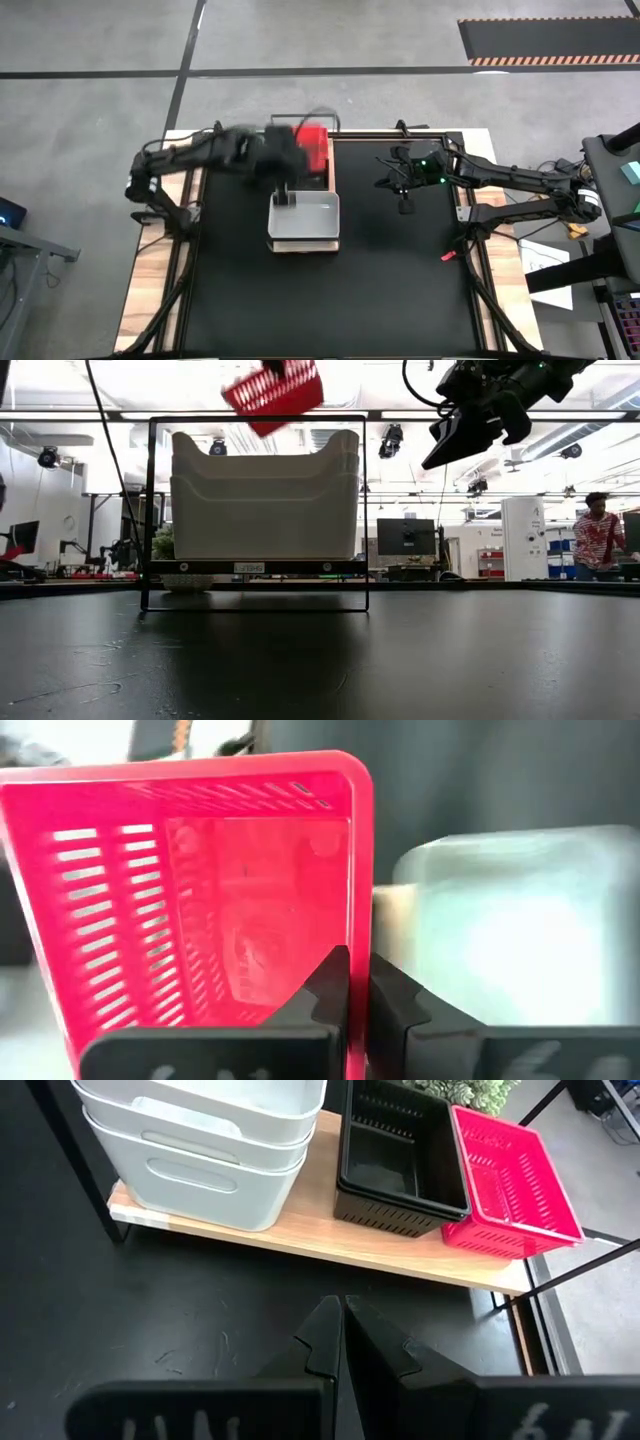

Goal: Stack baskets on shelf by color
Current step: Stack the red bin on top of the red bin on the shelf

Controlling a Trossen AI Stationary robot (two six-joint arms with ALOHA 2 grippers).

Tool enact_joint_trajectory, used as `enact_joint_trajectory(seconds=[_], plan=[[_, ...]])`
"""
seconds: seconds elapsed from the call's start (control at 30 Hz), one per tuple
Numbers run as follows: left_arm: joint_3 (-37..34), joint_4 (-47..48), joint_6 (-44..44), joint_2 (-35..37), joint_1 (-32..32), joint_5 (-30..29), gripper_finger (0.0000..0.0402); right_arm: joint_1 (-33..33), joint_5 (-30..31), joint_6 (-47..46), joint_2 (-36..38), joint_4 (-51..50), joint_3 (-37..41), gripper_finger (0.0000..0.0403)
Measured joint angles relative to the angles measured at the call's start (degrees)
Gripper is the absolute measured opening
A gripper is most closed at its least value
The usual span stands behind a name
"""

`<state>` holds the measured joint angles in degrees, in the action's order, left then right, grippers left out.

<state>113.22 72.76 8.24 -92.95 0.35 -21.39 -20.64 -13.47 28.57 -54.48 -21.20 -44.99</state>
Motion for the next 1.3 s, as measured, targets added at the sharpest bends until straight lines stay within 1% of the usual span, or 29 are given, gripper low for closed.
enact_joint_trajectory(seconds=[0.1,0.17,0.27,0.37,0.5,0.63,0.97,1.07,1.3], plan=[[-0.06,-0.23,8.41,-1.99,8.66,0.07,0.0000,0.00,0.00,0.04,0.00,0.00,0.00,0.0011],[-0.07,-0.25,12.32,-4.52,13.71,0.64,0.0000,0.00,0.00,0.54,0.00,0.03,0.00,0.0011],[-0.19,-0.51,17.08,-8.99,19.54,5.32,0.0000,0.00,0.00,0.68,0.00,0.04,0.00,0.0011],[-0.10,-2.30,19.84,-13.26,22.64,10.67,0.0000,0.00,0.02,1.55,0.00,0.19,0.00,0.0011],[-0.10,-1.68,22.37,-17.81,23.82,11.62,0.0000,0.00,0.04,3.59,0.00,0.91,0.00,0.0011],[-0.06,-1.75,23.70,-20.12,24.36,11.65,0.0000,0.00,0.04,4.61,-0.02,1.03,-0.37,0.0011],[-0.12,-5.52,23.68,-21.04,25.45,12.18,0.0000,0.00,0.07,5.21,-0.02,2.19,-0.58,0.0011],[-0.24,-5.38,23.70,-21.04,25.99,12.33,0.0000,0.00,0.07,5.19,-0.02,2.19,-0.58,0.0011],[-3.32,-7.73,23.77,-21.04,26.72,12.13,0.0000,0.00,0.07,4.94,-0.02,2.15,-0.58,0.0011]])
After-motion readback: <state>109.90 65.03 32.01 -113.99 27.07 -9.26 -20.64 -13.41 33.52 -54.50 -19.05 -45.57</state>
